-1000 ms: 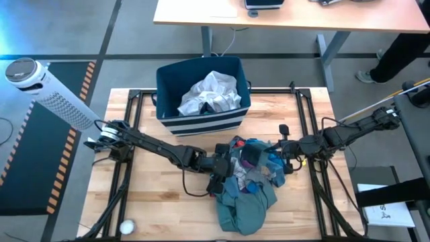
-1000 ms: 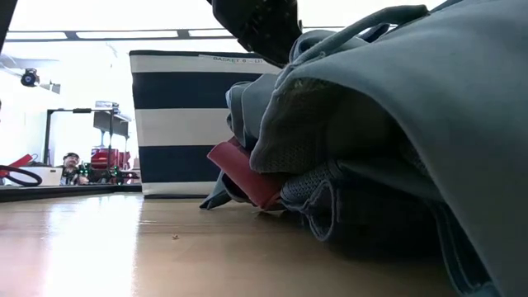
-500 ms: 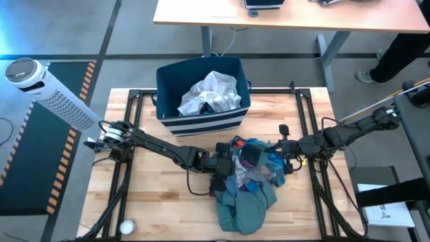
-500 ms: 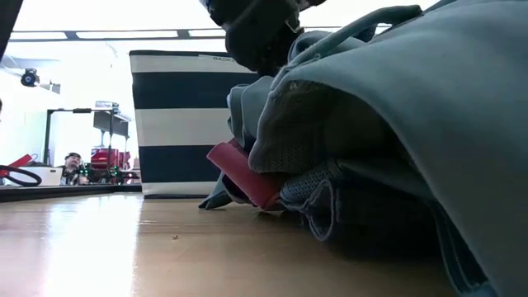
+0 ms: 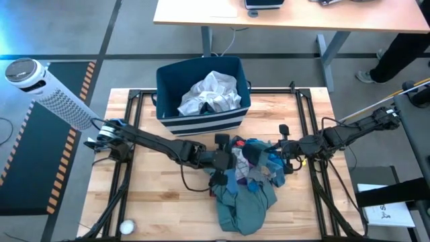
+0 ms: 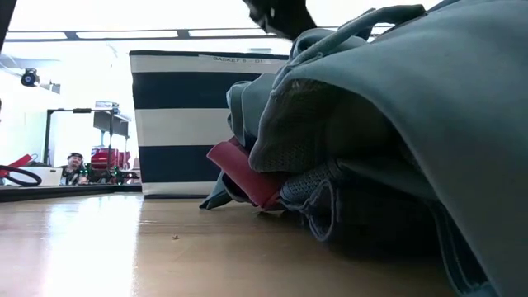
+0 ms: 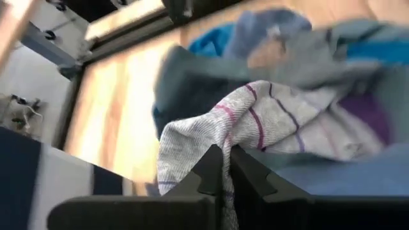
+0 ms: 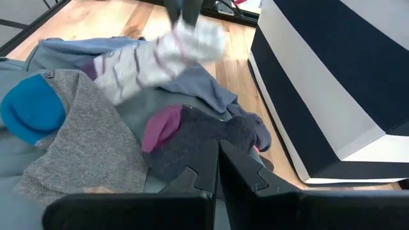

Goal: Sort clothes
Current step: Put the gray sock into the blue laundry organizer, then put the black sock into the blue laundry organizer

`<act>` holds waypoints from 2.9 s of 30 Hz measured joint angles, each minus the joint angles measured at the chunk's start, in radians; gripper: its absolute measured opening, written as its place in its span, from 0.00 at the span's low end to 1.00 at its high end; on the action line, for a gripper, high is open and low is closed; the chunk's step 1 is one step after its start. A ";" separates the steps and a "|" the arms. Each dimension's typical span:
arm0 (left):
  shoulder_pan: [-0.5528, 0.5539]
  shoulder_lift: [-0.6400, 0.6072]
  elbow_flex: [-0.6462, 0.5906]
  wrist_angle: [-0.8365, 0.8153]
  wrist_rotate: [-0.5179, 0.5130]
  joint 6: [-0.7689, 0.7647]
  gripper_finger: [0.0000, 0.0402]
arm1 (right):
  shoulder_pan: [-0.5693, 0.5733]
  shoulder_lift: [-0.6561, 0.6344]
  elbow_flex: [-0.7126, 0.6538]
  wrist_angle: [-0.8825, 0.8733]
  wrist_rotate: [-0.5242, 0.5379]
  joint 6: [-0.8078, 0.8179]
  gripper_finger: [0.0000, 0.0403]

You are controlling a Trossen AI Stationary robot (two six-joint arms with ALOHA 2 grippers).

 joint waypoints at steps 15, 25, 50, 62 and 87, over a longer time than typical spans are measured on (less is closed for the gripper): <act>0.047 -0.057 0.258 -0.203 -0.288 -0.018 0.00 | 0.000 0.000 -0.002 0.000 -0.001 0.014 0.00; 0.198 -0.202 0.263 -0.242 -0.365 -0.036 0.00 | 0.000 0.000 -0.002 -0.003 -0.003 0.014 0.00; 0.498 -0.202 0.229 -0.670 -0.229 -0.261 0.00 | 0.000 0.000 -0.011 -0.015 -0.003 0.046 0.00; 0.499 -0.186 0.141 -0.633 -0.220 -0.235 0.17 | 0.000 0.000 -0.011 -0.014 -0.003 0.050 0.00; 0.192 -0.195 0.182 -0.420 -0.329 0.003 0.37 | 0.000 0.000 -0.012 -0.015 -0.003 0.052 0.00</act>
